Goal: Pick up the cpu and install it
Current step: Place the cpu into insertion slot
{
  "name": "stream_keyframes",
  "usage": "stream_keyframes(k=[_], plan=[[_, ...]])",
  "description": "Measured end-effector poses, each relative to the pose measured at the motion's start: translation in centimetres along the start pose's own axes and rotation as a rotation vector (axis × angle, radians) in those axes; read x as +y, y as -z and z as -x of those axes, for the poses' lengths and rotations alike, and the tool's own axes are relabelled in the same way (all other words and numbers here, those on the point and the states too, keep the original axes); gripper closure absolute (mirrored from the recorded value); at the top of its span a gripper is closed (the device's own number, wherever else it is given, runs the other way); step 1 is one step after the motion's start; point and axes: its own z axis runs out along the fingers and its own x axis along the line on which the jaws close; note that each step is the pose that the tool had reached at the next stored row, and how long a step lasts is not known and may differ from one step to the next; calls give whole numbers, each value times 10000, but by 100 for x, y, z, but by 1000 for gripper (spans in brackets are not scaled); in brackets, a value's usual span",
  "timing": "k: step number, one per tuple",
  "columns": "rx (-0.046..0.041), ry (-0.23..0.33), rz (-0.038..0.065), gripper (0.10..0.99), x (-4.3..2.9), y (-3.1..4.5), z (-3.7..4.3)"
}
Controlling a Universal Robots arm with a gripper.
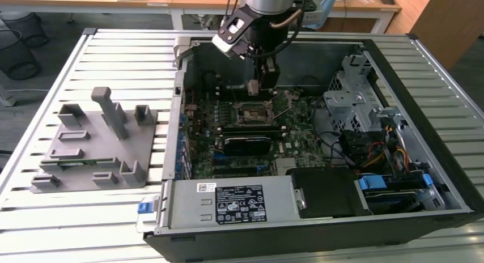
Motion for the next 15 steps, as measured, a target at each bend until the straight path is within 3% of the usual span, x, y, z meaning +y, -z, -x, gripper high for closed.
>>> stream_keyframes(k=[15], plan=[[0, 0, 0, 557, -5, -137, -4]])
